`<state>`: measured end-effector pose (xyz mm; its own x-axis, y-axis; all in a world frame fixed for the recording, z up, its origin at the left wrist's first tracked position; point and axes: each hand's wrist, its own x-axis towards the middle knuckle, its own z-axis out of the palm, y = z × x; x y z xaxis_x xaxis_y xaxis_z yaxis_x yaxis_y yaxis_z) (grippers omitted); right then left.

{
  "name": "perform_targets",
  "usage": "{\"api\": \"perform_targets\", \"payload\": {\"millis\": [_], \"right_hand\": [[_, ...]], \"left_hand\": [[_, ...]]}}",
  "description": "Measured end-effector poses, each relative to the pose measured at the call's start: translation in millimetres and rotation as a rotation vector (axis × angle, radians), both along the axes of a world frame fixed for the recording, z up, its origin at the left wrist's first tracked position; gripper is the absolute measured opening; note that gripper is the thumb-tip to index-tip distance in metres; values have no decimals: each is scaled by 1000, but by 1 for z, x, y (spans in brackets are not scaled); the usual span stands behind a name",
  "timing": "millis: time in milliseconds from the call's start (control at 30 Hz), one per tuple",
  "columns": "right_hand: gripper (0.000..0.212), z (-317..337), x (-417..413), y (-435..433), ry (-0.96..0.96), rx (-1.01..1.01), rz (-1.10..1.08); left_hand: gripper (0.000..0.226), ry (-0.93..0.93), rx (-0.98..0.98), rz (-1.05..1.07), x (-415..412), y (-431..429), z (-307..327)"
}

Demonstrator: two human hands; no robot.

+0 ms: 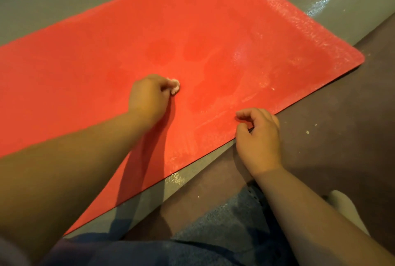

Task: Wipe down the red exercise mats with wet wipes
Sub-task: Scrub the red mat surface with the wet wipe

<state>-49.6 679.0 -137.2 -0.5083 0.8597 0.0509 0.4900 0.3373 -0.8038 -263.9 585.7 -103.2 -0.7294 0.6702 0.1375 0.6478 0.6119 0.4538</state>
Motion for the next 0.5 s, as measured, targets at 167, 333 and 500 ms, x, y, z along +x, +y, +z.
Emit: {"api": "perform_targets", "payload": {"millis": [167,333,500], "right_hand": [[29,1,-6,-2,8,-35,-31],[27,4,-4,-1,22,-44,-14],[28,6,2,1,33,-59,28]], "left_hand": [[16,-7,-16,-527,77,-64,0],[15,-85,0,-457,56,-69,11],[23,-36,14,34,17,-27,4]]}}
